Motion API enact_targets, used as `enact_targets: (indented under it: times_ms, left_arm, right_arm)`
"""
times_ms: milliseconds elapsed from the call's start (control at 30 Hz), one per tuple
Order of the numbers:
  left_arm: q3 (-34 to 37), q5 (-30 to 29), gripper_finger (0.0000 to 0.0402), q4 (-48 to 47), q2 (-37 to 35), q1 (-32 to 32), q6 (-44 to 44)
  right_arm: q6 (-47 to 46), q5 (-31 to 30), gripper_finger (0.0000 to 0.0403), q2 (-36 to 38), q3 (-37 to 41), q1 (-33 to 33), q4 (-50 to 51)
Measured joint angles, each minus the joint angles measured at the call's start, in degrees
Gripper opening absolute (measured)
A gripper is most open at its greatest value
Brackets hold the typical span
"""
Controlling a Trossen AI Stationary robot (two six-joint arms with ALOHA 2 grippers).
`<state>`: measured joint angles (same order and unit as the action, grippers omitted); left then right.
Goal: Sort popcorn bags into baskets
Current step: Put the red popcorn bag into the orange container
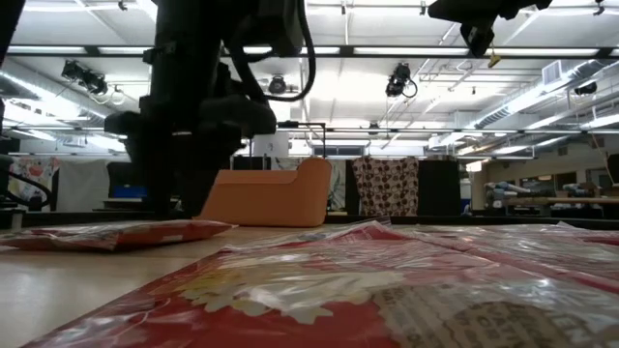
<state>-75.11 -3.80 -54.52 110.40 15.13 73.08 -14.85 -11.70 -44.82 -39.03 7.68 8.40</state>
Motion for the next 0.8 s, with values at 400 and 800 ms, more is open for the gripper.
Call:
enact_targets:
  times_ms: [400,800]
  left_arm:
    - [-0.2,-0.4,0.0226,-1.2,3.8,1.7,-1.4]
    - [-0.1,-1.1,0.0017,-2.0,3.1,2.5,-5.2]
  right_arm:
    - [-0.2,0.0,0.0016,0.0,0.0,0.0,-0.2]
    - [-0.2,0.0,0.0016,0.0,0.0,0.0,-0.2]
